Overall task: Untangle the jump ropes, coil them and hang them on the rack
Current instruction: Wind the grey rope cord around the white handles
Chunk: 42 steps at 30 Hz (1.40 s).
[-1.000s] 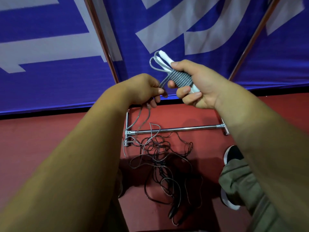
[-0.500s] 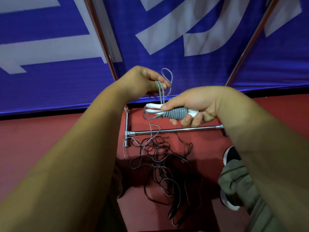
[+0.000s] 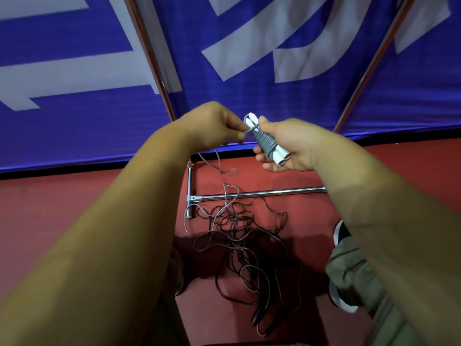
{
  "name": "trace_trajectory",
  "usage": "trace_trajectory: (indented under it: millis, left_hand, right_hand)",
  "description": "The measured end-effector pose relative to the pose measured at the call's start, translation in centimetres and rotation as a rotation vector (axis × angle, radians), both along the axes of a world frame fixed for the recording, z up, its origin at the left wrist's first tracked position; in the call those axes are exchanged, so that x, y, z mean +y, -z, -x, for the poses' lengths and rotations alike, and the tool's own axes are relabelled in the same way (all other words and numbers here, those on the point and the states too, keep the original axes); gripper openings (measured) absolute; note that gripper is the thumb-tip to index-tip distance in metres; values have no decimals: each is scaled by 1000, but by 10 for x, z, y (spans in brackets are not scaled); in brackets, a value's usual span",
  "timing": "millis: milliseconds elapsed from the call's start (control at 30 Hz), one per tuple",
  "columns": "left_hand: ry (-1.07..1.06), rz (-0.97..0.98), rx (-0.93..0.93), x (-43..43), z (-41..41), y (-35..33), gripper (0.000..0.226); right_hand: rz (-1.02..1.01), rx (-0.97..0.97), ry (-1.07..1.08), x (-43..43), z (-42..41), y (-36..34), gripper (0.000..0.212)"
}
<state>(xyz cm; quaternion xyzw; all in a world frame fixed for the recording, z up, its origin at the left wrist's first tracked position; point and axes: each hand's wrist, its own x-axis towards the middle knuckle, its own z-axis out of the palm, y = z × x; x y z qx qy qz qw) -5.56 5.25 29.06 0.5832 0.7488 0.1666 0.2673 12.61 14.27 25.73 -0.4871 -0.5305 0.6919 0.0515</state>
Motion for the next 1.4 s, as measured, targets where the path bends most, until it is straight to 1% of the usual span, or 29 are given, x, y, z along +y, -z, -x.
trace_trajectory:
  millis: [33,67,100,133,200,233,300,367,433,500,567,667,800,833,933,1033,1133,1300,1400]
  left_hand:
    - [-5,24,32,-1,-1,1,9]
    - [-8,44,74,-2,-2,3,7]
    - [-16,69,105,-2,-4,5,15]
    - [-40,109,82,-2,-6,8,22]
    - [-123,188,-88,-5,-15,10,29]
    - [-163,195,-177,-5,-18,10,31]
    - [-214,142,-344,-5,-20,9,34]
    - [-236,38,-503,-3,-15,10,32]
    - [-228,-50,-596,-1,-8,10,21]
    - [-201,-89,-620,-1,-3,10,15]
    - [-166,-111,-581,-2,-1,9,15]
    - [-67,-120,-425,-3,-1,5,17]
    - [27,-30,-385,-4,2,2,23]
    - [40,9,-341,-4,4,2,22]
    - [61,102,-132,-3,6,4,17]
    - [18,83,-40,1,7,10,13]
    - [-67,56,-42,1,5,13,11]
    - [-140,86,-143,-2,4,12,11]
    - [-160,27,-229,-3,8,15,11]
  right_hand:
    - [16,8,15,0,0,-1,42]
    - [25,22,28,0,1,-1,38]
    - [35,44,42,0,2,-2,32]
    - [47,69,60,0,3,-3,27]
    - [53,101,103,-2,6,-5,23]
    - [43,109,126,-3,8,-6,23]
    - [35,124,173,-4,10,-8,23]
    - [39,130,199,-2,9,-10,24]
    - [34,119,203,0,8,-11,28]
    - [37,115,202,1,7,-10,31]
    - [53,131,199,2,7,-10,36]
    - [75,185,207,5,6,-10,45]
    - [41,221,226,7,2,-13,53]
    - [15,216,219,6,0,-15,55]
    - [-37,188,171,3,-1,-18,48]
    - [-29,190,141,-2,0,-19,35]
    - [-14,200,73,-5,1,-20,32]
    - [46,187,-50,-8,1,-21,29]
    - [110,186,-74,-8,-1,-24,28]
